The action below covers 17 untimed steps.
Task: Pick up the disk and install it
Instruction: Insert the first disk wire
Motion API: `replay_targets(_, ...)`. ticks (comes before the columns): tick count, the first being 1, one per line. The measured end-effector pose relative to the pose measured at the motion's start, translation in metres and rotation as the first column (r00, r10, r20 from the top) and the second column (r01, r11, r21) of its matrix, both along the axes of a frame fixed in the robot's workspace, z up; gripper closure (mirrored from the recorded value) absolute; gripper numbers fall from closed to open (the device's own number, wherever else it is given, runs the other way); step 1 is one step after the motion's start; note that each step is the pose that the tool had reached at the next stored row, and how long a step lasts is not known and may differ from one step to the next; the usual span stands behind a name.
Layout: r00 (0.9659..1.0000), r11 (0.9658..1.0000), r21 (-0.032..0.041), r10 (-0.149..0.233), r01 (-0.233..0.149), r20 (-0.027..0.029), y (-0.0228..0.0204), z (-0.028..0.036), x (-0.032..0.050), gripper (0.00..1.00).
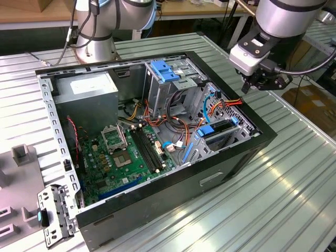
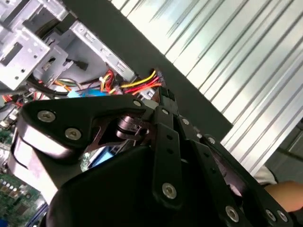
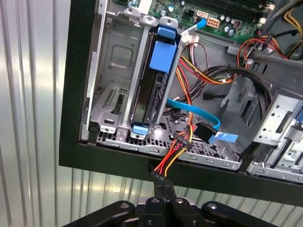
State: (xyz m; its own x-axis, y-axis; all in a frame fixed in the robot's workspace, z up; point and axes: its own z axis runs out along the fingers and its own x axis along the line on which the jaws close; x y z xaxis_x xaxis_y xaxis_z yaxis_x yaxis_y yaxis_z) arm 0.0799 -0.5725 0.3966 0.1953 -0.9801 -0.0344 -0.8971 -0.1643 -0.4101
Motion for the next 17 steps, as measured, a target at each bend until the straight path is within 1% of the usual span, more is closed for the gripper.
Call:
replay_targets(1, 1.0, 1.0, -0.0017, 0.0, 0.0, 0.0, 0.0007, -0.0011, 0.0037, 0.89)
replay_targets(2, 1.0, 1.0, -0.0054, 0.004, -0.004, -0.0001, 0.0012, -0.0032, 0.0068, 0.89)
replay_targets(4, 0.9991, 0.9991, -0.0063, 0.042, -0.042, -0.0001, 0.0012, -0.0046, 0.0067, 0.89)
replay_targets(6, 0.9968, 0.9968, -0.0063, 0.079, -0.079, 0.0, 0.0012, -0.006, 0.0068, 0.89)
replay_targets(8, 0.9929, 0.9929, -0.0068, 0.119, -0.119, 0.0, 0.0012, -0.0078, 0.0068, 0.89)
replay_targets(9, 0.9875, 0.9875, -0.0088, 0.157, -0.157, -0.0004, 0.0012, -0.0096, 0.0068, 0.89)
replay_targets(10, 0.9841, 0.984, -0.0143, 0.178, -0.178, -0.0013, 0.0013, -0.0107, 0.007, 0.89)
replay_targets(11, 0.9825, 0.9822, -0.0233, 0.186, -0.186, -0.0029, 0.0013, -0.0108, 0.0075, 0.89)
replay_targets(12, 0.982, 0.9807, -0.0507, 0.189, -0.189, -0.0083, 0.0014, -0.011, 0.0091, 0.89)
replay_targets(13, 0.9819, 0.979, -0.0764, 0.189, -0.189, -0.0132, 0.0015, -0.011, 0.0103, 0.89)
replay_targets(14, 0.9812, 0.9766, -0.0951, 0.192, -0.193, -0.0169, 0.0015, -0.0111, 0.0112, 0.89)
replay_targets(15, 0.9787, 0.974, -0.0963, 0.205, -0.205, -0.017, 0.0014, -0.0113, 0.0112, 0.89)
replay_targets(17, 0.9691, 0.9643, -0.0965, 0.246, -0.247, -0.0171, 0.0015, -0.0115, 0.0113, 0.89)
